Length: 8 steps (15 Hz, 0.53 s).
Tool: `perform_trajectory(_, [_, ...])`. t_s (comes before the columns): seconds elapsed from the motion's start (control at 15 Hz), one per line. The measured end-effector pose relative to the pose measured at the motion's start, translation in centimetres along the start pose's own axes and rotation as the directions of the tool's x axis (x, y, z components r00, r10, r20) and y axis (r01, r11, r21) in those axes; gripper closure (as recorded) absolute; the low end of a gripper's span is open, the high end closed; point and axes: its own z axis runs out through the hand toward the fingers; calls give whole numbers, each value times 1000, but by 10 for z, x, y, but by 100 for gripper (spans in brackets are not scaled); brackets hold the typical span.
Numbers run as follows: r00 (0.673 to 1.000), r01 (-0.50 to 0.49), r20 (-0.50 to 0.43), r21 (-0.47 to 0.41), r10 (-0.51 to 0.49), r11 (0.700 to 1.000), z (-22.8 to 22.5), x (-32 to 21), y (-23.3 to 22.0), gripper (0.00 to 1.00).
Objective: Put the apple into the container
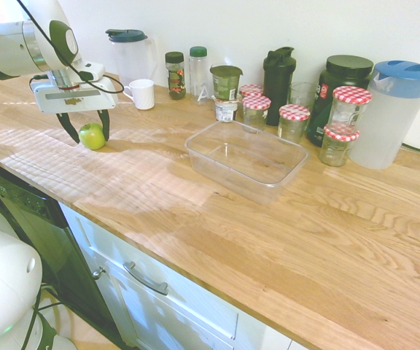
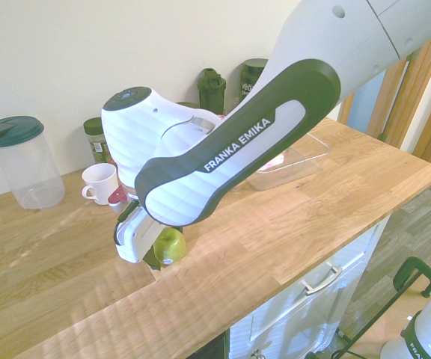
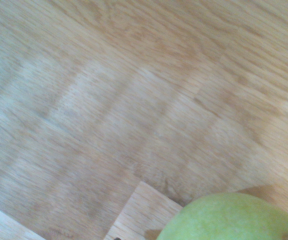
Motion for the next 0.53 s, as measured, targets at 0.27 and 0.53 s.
perform_trajectory(0.27, [1000,-27,13,10,27,1000,0,5,4,100])
perform_trajectory(0.53, [993,-107,57,71,103,992,-25,29,20,100])
